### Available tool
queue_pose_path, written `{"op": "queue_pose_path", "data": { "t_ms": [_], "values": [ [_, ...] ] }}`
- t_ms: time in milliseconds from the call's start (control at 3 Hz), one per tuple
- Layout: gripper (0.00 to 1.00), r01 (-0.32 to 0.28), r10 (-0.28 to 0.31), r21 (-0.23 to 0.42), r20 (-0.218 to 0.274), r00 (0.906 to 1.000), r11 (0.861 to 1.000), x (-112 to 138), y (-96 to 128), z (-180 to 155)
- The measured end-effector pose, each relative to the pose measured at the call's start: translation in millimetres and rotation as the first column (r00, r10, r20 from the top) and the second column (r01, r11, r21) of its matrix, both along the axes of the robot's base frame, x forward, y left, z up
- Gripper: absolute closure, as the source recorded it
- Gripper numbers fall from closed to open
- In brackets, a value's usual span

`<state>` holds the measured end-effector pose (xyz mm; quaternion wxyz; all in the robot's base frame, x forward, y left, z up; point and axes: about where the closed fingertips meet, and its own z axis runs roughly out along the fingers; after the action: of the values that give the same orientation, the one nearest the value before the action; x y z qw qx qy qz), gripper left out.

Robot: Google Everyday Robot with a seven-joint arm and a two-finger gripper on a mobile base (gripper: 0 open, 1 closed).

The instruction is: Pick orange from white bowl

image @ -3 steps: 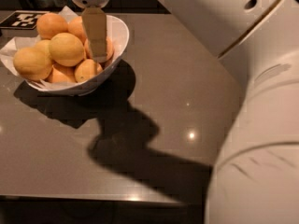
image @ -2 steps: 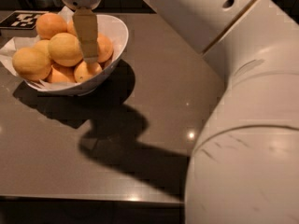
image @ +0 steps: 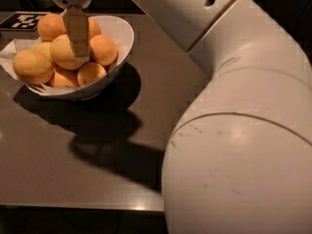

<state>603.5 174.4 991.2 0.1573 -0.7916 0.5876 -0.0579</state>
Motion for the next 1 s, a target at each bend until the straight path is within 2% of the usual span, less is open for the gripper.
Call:
{"op": "queue_pose_path", "data": {
  "t_ms": [333, 1000],
  "values": [
    [0.19, -0.028, 0.029, 0.025, -0.036, 0.9989, 0.999, -3.5, 14.0, -7.3],
    [0.18, -0.072, 0.073, 0.021, -0.055, 0.9958, 0.997, 5.2, 29.6, -14.8]
  ]
}}
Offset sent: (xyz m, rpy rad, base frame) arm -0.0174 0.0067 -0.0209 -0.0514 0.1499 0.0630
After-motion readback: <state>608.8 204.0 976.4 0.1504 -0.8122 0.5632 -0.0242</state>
